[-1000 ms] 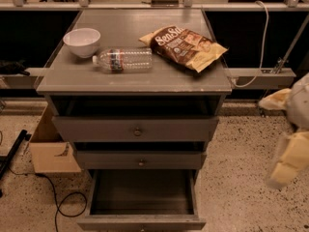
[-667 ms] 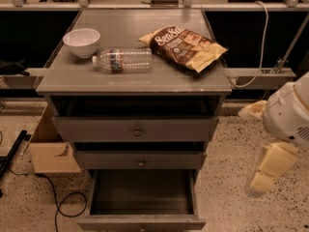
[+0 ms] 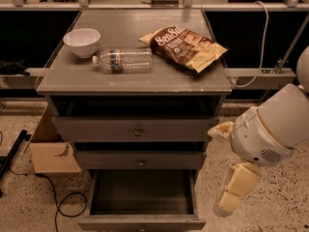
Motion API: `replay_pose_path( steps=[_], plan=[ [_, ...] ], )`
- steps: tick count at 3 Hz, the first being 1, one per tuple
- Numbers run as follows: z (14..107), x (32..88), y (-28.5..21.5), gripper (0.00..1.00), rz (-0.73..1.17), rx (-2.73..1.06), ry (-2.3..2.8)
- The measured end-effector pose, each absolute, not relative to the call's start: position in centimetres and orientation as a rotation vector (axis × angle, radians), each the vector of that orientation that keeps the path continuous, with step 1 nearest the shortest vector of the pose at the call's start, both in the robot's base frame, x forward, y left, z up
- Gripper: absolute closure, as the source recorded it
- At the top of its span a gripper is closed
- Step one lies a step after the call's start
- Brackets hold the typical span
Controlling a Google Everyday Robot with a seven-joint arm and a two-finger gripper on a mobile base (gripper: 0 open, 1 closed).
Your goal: Close bottom drawer
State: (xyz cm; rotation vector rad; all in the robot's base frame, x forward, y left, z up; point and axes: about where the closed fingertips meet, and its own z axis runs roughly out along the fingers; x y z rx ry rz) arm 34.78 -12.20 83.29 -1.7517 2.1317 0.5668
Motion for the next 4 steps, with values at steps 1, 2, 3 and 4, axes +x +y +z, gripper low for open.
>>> replay_pose_path(
  steps=[1,2,3,4],
  plan=[
    [83.3,34.9,-12.1,0.0,0.567,-1.75,2.13],
    [81.8,35.2,-11.8,0.0,0.605,-1.738,2.141],
    [78.5,34.5,-12.3,0.0,0.658,-1.64,2.222],
    [76.8,34.2,-13.0,0.0,0.651,-1.52,2.31]
  ],
)
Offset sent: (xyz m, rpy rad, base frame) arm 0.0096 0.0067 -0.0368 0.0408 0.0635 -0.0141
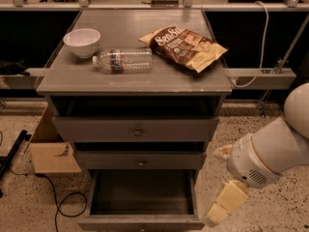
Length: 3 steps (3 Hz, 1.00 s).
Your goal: Close bottom drawer
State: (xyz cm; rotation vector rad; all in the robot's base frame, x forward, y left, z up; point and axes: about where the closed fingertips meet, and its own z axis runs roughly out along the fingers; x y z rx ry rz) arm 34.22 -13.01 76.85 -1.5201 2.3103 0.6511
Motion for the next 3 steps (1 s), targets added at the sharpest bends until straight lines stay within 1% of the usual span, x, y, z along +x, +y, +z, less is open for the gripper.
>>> replay_pose_path(
  steps=[1,2,3],
  plan=[
    [75.6,33.9,-14.4,0.0,0.626,-1.333,2.411],
    [73.9,33.9,-14.5,0.0,0.68,-1.279,2.456],
    [73.9,33.9,-14.5,0.0,0.681,-1.278,2.457]
  ],
)
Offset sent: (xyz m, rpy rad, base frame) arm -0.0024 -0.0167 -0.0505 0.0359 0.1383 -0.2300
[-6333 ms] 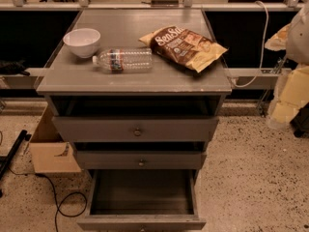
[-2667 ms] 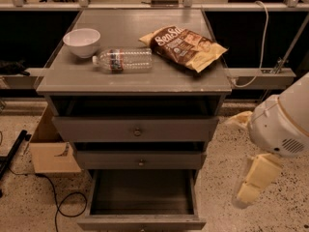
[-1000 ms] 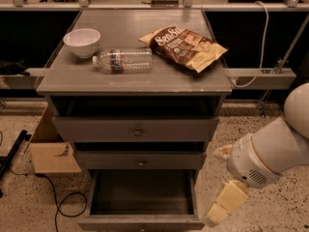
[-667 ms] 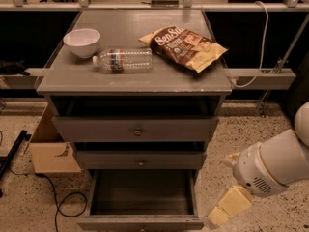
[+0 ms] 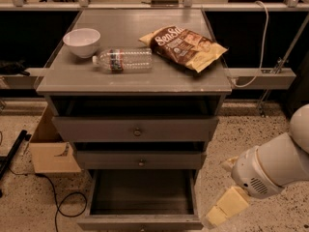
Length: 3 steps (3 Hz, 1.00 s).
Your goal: Close bottom drawer
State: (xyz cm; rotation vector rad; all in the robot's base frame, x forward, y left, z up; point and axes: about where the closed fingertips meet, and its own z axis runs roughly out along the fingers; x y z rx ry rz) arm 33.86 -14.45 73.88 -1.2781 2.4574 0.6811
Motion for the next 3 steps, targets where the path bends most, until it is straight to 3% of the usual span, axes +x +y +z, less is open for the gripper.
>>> replay_pose_path(
  steps=[2,3],
  plan=[
    [64.8,33.9,-13.2,0.0,0.881,-1.175,2.525],
    [57.8,31.1,-10.4,0.0,1.047,-1.167,2.584]
  ],
)
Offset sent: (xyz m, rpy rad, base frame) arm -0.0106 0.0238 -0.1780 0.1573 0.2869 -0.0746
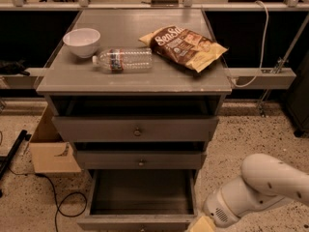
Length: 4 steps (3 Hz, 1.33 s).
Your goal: Close bottom drawer
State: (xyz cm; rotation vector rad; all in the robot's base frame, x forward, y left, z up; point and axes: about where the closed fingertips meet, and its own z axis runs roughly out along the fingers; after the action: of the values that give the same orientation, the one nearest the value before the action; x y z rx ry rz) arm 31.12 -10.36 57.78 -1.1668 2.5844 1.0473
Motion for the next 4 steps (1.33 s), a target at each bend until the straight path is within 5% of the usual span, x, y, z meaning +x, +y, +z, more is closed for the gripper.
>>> replay_pose_path(
  steps=[4],
  plan=[
    [50.5,29.0,-3.2,0.0,1.244,-1.18,2.607]
  ],
)
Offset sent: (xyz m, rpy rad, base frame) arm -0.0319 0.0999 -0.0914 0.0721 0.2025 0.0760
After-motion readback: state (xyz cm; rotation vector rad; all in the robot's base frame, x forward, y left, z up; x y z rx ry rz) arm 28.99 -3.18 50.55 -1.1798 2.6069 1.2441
